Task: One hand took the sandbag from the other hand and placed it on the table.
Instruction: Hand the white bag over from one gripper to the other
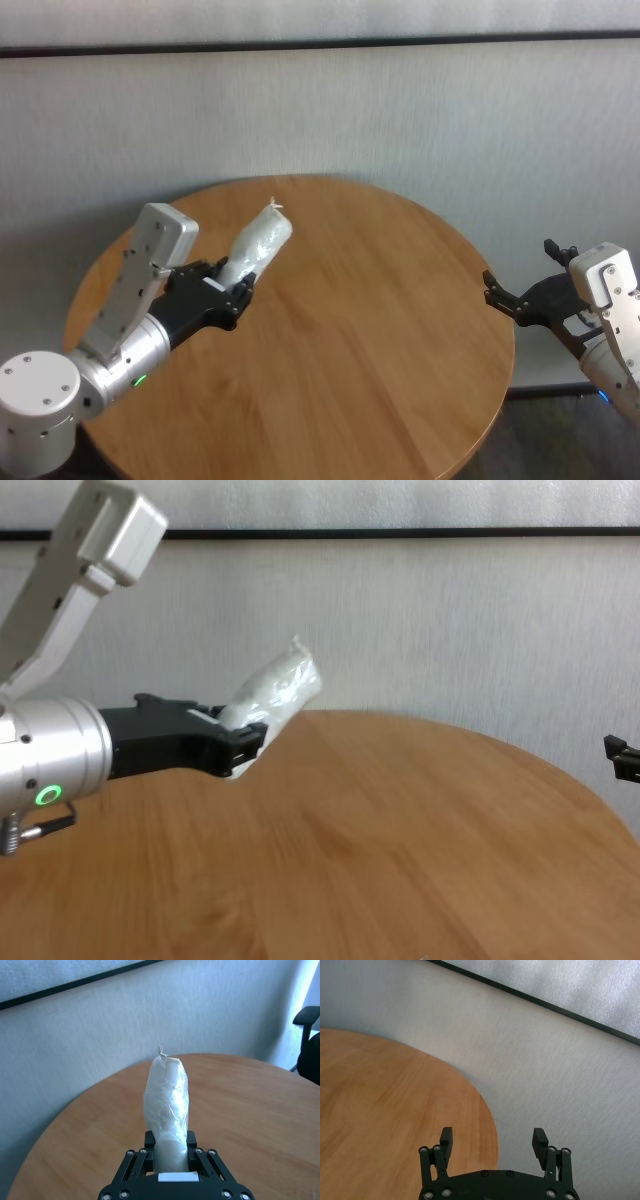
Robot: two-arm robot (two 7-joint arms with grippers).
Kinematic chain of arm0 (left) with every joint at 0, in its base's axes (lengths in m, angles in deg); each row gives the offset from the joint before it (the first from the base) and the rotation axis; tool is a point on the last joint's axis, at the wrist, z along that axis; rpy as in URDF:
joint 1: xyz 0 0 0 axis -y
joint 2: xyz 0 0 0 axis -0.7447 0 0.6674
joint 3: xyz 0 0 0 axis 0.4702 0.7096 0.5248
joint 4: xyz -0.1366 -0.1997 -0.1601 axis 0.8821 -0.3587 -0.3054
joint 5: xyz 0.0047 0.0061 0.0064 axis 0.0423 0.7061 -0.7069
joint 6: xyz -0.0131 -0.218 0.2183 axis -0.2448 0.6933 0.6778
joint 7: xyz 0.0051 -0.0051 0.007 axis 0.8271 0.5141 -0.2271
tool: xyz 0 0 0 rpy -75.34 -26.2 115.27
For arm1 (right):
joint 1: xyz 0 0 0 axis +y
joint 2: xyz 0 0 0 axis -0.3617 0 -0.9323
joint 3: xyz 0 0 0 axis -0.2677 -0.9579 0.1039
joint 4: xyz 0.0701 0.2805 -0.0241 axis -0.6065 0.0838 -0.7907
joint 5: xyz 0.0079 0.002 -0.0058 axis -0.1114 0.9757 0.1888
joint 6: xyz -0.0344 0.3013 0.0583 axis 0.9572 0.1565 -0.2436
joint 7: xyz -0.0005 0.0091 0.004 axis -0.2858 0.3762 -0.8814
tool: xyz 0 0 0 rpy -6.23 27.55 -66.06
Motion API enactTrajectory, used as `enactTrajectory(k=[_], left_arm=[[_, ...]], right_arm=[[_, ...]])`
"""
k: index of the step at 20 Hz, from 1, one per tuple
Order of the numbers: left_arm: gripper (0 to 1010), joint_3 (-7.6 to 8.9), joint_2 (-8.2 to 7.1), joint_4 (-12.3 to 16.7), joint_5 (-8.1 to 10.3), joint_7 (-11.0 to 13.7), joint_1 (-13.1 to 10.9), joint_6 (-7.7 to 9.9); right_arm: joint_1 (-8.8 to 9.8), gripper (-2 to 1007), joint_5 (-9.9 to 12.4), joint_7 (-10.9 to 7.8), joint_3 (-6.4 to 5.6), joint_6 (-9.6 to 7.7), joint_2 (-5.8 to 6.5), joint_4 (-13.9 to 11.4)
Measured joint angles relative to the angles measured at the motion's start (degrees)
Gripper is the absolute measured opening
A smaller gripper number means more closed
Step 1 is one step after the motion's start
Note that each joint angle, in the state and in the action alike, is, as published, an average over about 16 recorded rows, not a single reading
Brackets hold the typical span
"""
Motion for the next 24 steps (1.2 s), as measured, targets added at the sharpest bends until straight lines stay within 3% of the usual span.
enactTrajectory(k=[6, 14, 24], left_arm=[[381, -0.27, 1.00, 0.4, -0.43, 1.6, 0.5, -1.21], [381, 0.75, 2.06, 0.4, -0.50, 2.6, 0.3, -1.87], [381, 1.91, 2.25, 0.4, 0.19, 4.9, -0.2, -3.55]], right_arm=[[0.00, 1003, 0.0, 0.00, 0.00, 0.00, 0.00, 0.0], [0.00, 1003, 0.0, 0.00, 0.00, 0.00, 0.00, 0.0], [0.00, 1003, 0.0, 0.00, 0.00, 0.00, 0.00, 0.0]])
